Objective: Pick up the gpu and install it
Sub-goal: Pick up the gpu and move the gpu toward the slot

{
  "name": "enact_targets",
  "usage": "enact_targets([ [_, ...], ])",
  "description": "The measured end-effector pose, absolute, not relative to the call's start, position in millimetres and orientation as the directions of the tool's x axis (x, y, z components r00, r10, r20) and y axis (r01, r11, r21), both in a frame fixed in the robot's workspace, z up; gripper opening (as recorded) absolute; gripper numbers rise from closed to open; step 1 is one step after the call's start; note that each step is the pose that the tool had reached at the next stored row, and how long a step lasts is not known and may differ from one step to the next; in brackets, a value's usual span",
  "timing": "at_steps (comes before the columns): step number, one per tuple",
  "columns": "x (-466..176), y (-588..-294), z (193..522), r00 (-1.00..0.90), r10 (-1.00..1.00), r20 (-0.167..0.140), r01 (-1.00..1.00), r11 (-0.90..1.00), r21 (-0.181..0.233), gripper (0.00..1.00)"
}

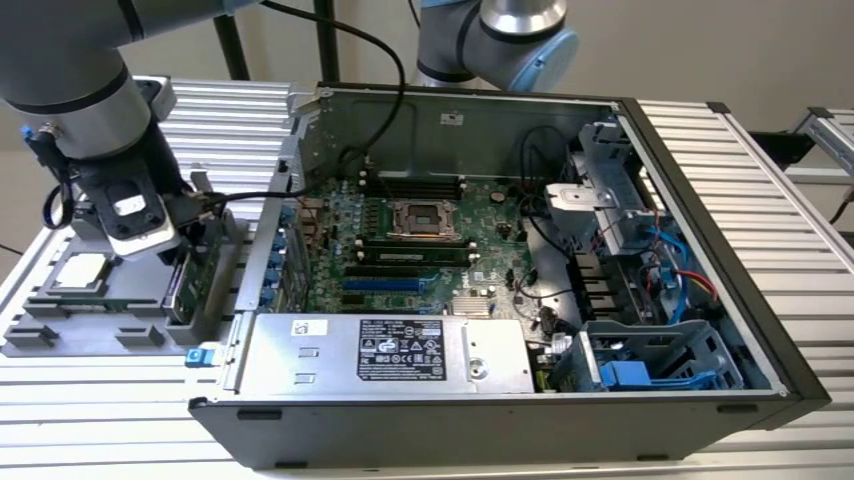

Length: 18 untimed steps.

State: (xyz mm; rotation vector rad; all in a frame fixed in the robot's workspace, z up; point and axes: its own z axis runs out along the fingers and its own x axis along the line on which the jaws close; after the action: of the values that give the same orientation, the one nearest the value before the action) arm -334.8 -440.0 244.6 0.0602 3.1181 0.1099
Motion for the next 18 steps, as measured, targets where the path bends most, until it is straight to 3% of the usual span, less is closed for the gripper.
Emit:
enact_targets([
  [18,-334.8,-439.4,241.9,-0.999,0.031,-0.024,0.029,0.997,0.071,0.00],
])
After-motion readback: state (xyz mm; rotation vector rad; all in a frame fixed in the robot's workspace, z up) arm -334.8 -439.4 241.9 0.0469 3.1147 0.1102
